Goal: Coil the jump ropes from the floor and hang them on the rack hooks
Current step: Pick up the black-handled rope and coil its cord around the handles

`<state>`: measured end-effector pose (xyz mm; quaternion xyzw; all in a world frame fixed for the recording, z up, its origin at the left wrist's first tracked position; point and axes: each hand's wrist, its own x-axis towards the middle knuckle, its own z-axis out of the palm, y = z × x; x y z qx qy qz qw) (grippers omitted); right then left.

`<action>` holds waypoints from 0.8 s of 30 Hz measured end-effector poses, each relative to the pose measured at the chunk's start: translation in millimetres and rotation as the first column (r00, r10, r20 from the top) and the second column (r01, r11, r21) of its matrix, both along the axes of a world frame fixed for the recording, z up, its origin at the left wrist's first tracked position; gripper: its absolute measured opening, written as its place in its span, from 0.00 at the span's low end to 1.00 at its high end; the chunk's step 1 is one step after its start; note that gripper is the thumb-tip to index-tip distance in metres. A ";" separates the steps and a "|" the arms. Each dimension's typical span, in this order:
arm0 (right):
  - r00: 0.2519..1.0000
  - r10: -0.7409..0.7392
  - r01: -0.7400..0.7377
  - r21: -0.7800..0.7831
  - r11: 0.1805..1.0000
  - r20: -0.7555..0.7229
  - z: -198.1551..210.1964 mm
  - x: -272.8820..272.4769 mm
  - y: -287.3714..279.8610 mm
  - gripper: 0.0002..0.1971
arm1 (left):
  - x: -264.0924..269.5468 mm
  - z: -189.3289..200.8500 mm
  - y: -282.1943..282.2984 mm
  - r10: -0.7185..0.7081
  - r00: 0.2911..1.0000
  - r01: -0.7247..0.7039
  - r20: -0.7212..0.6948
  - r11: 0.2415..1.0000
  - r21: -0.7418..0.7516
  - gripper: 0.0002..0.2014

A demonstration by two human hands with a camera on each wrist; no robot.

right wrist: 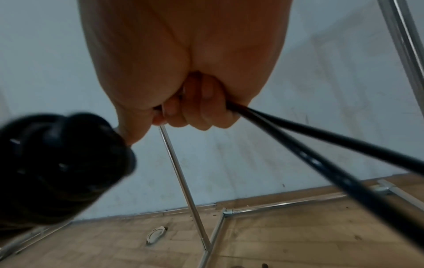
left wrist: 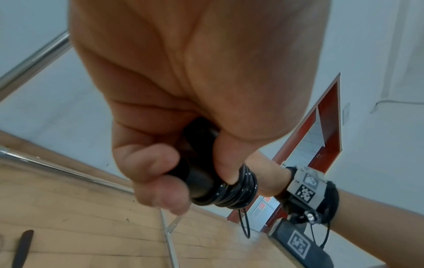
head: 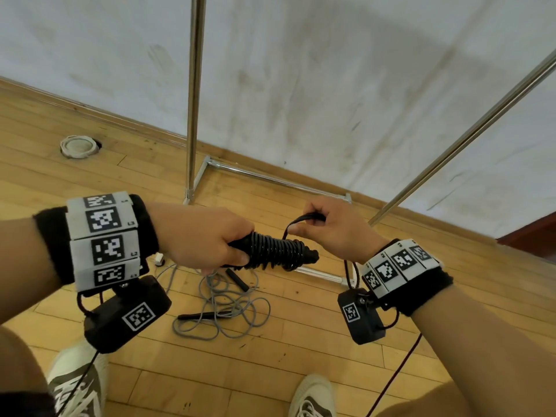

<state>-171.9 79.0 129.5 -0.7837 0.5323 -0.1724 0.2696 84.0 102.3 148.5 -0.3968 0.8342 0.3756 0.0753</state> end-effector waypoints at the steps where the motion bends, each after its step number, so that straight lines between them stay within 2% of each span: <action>1: 1.000 0.004 -0.004 -0.024 1.000 0.006 3.0 1.4 0.0 0.16 | -1.3 -1.6 -1.8 0.011 1.000 -0.011 0.017 1.000 -0.024 0.06; 6: 1.000 0.028 -0.028 -0.112 0.993 -0.002 15.7 15.1 5.0 0.14 | -8.2 -9.0 -11.1 0.055 0.995 -0.043 0.078 0.988 -0.148 0.07; 9: 0.988 -0.045 0.042 0.022 0.999 0.148 23.2 15.4 5.4 0.18 | -6.9 -10.6 -20.3 0.129 0.991 -0.117 0.046 0.972 -0.201 0.07; 13: 0.903 -0.148 0.027 0.290 0.957 0.404 31.1 14.7 10.1 0.11 | -3.5 -7.1 -30.4 0.259 0.961 -0.275 -0.094 0.930 -0.246 0.07; 17: 0.843 -0.178 0.018 0.305 0.952 0.507 27.5 16.8 18.1 0.09 | -4.0 -1.1 -33.3 0.306 0.919 -0.355 -0.248 0.916 -0.185 0.05; 24: 0.855 -0.146 -0.013 0.302 0.953 0.498 10.2 10.5 26.8 0.14 | -4.5 5.3 -32.4 0.352 0.863 -0.404 -0.364 0.912 -0.076 0.03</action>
